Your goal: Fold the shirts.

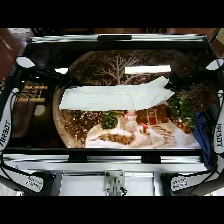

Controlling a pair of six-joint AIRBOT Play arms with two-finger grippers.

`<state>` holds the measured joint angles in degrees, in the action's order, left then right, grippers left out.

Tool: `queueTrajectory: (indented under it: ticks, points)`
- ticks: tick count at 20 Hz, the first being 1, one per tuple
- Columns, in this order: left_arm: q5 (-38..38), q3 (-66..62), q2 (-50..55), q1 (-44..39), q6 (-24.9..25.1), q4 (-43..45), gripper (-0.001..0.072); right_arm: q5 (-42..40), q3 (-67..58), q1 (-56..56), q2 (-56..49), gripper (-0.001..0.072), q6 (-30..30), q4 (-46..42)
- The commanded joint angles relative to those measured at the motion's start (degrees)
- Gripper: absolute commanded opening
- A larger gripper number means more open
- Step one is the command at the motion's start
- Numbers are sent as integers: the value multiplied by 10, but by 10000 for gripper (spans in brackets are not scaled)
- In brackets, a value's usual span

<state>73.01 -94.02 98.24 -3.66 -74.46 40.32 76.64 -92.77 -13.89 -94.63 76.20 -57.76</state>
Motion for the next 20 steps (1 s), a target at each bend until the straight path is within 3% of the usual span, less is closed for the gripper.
queueTrajectory:
  ticks: [1, 7, 13, 20]
  points:
    - [-131, -1, 7, -111, -40, 1, 28, 38, -1, -10, 61, 50, -4, 2]
    - [-177, -1, 62, -247, -65, -2, 28, 75, -1, -10, 161, 50, 1, 2]
    - [-298, -1, 121, -321, -62, -139, 29, 119, -1, -10, 256, 50, 30, 2]
    - [-355, -7, 174, -383, -27, -279, 29, 137, -1, -10, 303, 50, 54, 6]
